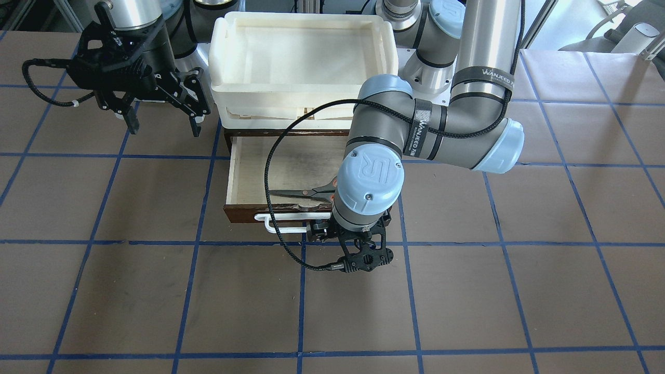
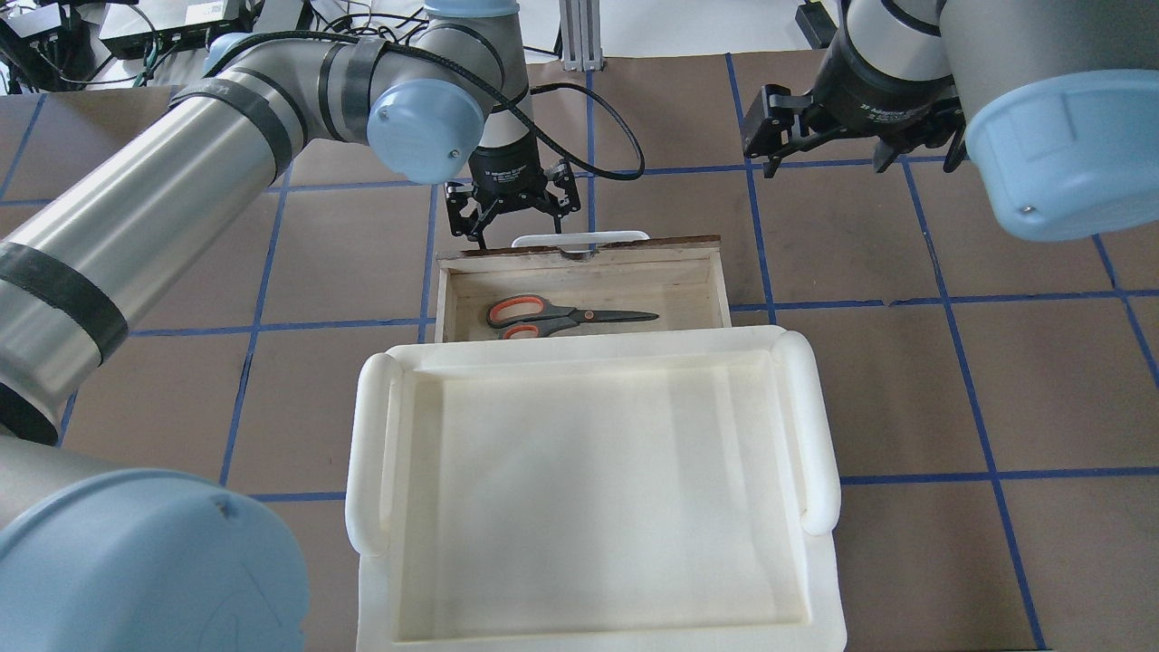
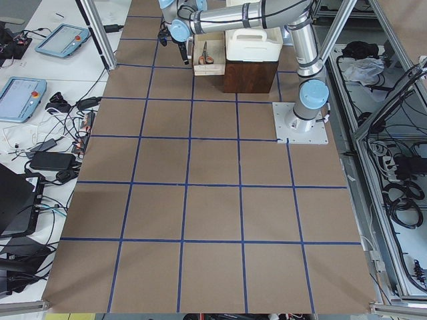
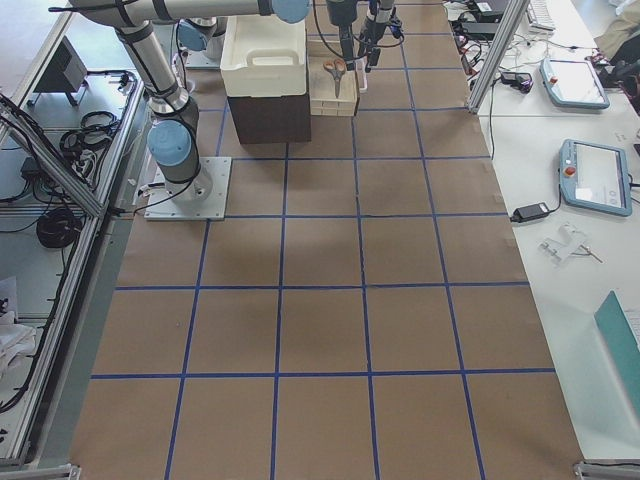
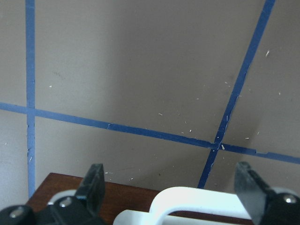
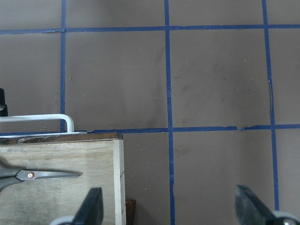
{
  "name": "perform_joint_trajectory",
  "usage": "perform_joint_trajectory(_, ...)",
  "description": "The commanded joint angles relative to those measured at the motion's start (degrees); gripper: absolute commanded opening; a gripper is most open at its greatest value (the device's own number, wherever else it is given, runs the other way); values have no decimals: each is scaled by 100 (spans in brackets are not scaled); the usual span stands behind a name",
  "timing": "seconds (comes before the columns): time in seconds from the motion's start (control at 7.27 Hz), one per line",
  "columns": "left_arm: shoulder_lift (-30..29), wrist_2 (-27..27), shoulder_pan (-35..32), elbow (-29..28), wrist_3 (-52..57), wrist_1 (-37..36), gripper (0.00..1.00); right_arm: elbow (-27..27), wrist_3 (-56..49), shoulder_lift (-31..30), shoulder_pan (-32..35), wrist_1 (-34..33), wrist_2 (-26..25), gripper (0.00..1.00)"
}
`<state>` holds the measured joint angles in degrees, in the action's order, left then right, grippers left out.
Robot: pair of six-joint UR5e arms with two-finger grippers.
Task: Put scissors in drawer and close it
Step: 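Lower the left gripper to the drawer front near the handle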
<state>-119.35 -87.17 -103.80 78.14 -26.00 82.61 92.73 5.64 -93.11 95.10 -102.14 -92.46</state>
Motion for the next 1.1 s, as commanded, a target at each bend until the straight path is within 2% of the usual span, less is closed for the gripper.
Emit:
perform_joint_trajectory(0.0, 61, 15, -17, 0, -10, 237, 100, 0, 16, 3, 0, 1, 0, 100)
perform_joint_trajectory(0.96, -132, 121, 26, -45, -124, 9, 100, 0, 34, 3, 0, 1, 0, 100)
